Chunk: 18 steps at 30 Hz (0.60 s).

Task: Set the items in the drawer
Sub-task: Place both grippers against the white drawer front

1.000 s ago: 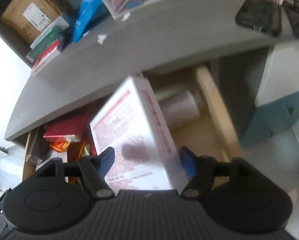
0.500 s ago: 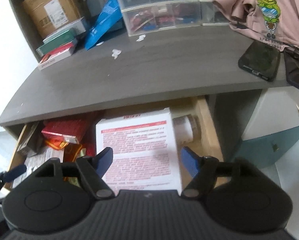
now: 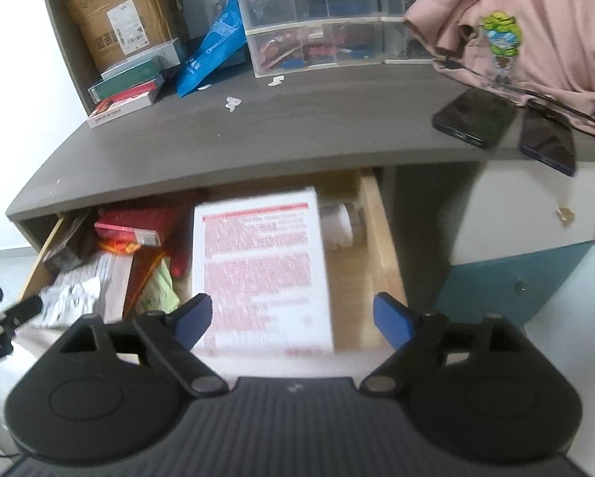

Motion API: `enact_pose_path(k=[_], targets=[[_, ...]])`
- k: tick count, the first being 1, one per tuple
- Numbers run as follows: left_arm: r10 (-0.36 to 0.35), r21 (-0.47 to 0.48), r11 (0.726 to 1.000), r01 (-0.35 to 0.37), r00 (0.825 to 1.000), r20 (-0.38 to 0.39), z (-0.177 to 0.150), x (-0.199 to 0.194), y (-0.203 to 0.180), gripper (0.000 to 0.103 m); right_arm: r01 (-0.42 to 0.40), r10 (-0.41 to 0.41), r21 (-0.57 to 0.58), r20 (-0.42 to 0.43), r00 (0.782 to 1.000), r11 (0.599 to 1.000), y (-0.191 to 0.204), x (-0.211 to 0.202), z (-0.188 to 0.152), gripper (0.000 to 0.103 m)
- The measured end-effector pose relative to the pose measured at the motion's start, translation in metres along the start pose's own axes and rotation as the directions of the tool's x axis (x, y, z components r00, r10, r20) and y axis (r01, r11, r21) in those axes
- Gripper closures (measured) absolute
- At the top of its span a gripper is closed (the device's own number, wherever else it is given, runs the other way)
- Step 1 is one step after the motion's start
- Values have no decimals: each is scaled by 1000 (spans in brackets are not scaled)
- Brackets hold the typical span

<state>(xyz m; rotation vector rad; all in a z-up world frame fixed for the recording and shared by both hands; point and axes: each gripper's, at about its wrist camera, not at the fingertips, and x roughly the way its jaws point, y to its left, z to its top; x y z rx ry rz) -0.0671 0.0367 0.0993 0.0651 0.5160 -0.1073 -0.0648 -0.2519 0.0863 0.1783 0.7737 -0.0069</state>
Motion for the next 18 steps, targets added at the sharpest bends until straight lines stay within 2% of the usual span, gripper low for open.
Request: enact_pose_path(k=[4, 8, 14, 18], targets=[[21, -8, 1000, -21, 1000, -13, -16, -9, 8, 7, 83, -81, -46, 31, 996, 996, 1, -13, -28, 13], [29, -2, 1000, -29, 999, -32, -34, -12, 13, 7, 147, -143, -113, 41, 989, 983, 10, -9, -55, 9], [42, -10, 999, -43, 994, -99, -63, -3, 20, 7, 122, -123, -68, -14, 992, 990, 11, 11, -79, 4], [65, -26, 997, -69, 989, -133, -73, 9, 28, 7, 146, -145, -56, 19, 989, 988, 11, 21, -85, 0]])
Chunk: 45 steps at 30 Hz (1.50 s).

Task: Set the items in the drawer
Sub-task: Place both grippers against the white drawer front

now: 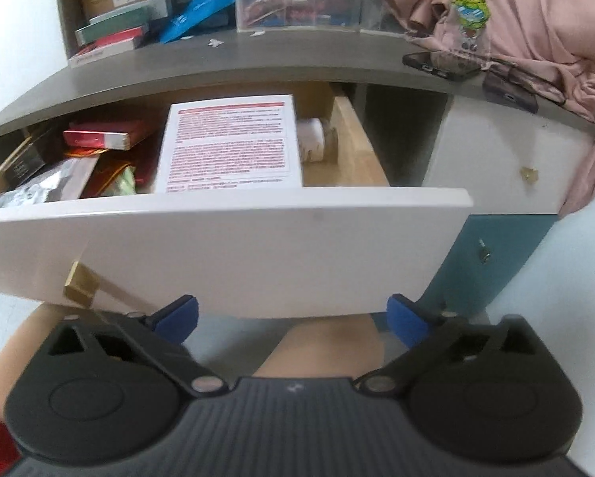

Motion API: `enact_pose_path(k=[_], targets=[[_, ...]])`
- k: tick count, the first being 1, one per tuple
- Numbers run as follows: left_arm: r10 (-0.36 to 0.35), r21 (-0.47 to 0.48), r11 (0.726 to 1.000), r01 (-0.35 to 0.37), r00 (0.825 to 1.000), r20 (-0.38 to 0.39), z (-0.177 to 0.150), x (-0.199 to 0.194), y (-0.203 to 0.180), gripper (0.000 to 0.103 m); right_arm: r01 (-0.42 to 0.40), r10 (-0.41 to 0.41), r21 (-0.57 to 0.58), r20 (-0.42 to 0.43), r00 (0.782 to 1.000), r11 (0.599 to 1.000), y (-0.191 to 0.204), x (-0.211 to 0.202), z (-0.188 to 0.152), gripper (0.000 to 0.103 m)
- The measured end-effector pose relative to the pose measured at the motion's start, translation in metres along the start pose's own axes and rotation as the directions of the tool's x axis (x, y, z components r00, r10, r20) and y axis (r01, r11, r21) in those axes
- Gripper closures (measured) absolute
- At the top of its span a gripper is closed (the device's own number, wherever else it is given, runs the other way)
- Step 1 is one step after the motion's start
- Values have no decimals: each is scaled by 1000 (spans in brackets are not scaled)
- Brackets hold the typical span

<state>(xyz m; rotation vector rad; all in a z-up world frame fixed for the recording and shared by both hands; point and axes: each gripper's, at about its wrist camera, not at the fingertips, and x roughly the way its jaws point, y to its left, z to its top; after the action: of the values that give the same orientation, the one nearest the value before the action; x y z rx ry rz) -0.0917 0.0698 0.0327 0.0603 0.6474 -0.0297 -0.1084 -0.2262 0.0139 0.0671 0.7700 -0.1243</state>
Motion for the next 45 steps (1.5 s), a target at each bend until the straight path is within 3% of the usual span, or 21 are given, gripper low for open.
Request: enact_pose_path(k=[12, 45], targets=[[37, -11, 999, -37, 999, -12, 2, 31, 7, 7, 25, -25, -6, 42, 999, 1000, 6, 17, 6, 0], [44, -24, 999, -44, 999, 2, 11, 55, -7, 4, -3, 6, -41, 72, 997, 999, 10, 36, 18, 0]])
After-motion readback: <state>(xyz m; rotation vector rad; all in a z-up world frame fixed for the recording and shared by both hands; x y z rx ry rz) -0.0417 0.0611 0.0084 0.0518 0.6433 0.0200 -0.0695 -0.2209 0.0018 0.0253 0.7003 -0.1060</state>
